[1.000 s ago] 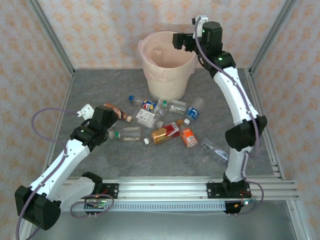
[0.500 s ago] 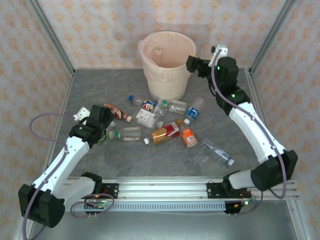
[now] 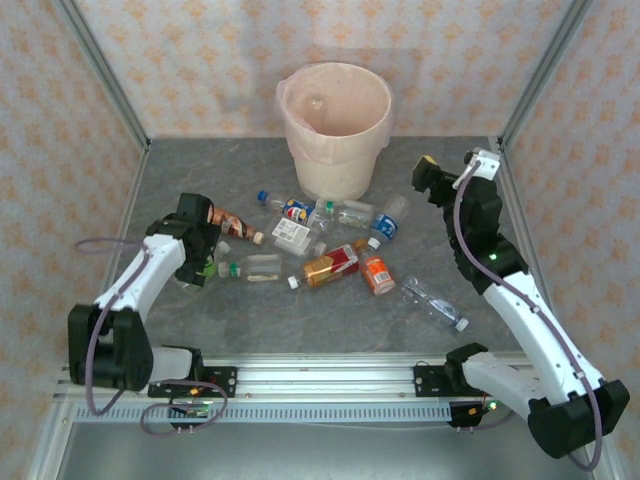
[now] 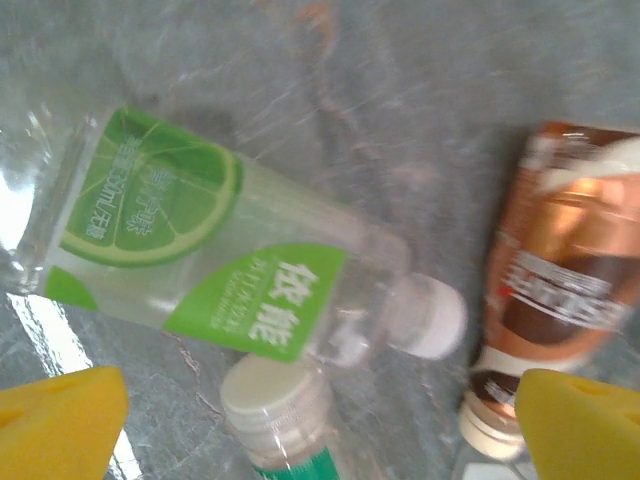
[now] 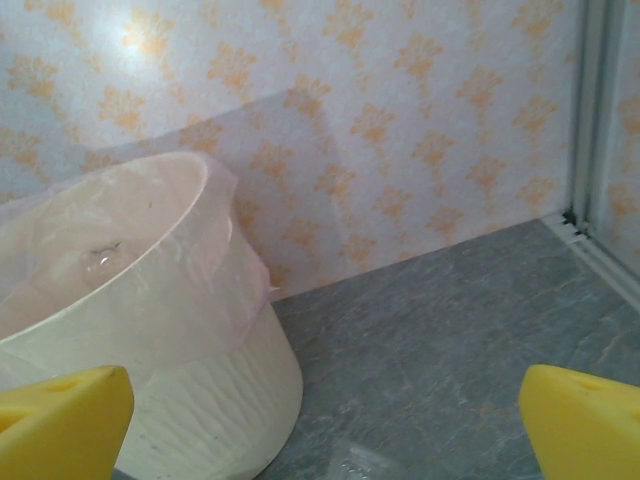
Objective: Put the plastic bottles in the bin
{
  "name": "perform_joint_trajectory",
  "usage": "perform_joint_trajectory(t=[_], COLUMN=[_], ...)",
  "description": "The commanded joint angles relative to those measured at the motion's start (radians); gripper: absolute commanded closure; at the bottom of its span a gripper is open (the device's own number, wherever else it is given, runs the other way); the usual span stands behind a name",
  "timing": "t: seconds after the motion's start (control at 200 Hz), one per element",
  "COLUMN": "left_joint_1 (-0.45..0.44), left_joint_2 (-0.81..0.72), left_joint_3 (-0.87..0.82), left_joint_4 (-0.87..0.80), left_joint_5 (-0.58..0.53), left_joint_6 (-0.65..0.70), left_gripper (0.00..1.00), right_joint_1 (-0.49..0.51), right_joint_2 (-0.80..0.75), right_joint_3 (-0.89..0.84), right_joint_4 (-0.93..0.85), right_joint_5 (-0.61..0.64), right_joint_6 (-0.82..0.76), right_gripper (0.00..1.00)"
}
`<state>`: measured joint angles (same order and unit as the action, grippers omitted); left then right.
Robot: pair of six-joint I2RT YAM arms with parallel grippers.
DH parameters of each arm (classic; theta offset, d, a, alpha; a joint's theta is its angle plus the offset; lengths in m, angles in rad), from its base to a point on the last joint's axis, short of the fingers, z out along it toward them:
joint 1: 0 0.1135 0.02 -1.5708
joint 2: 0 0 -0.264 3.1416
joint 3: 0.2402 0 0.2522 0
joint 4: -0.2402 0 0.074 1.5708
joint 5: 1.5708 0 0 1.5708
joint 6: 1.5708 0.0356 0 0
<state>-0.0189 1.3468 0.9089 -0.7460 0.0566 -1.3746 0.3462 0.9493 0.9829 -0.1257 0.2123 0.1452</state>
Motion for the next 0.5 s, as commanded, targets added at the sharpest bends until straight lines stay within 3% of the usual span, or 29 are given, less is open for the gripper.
perform_joint_trajectory(t=[0.0, 0.16, 0.365, 0.495], left_joint_1=[0.017, 0.019, 0.020, 0.035], left_joint_2=[0.092, 0.156, 0.075, 0.011], left_joint_3=[0.045, 0.110, 0.091, -0.018], left_joint_4=[-0.015, -0.029, -0.052, -0.003], left_joint_5=[0.173, 0.128, 0.017, -0.009], left_joint_6=[-0.049, -0.075, -0.116, -0.214], left_gripper=[0.00, 0.00, 0.00, 0.00], right_joint_1=[0.002, 0.001, 0.002, 0.001], right_joint_2=[-0.014, -0.009, 0.004, 0.030], right_joint_3=[-0.023, -0.018, -0.023, -0.010], right_joint_4=[-0.044, -0.072, -0.087, -0.087], right_joint_5=[0.065, 0.041, 0.030, 0.013], right_joint_6=[-0.050, -0.089, -0.124, -0.133], right_gripper=[0.01, 0.01, 0.01, 0.01])
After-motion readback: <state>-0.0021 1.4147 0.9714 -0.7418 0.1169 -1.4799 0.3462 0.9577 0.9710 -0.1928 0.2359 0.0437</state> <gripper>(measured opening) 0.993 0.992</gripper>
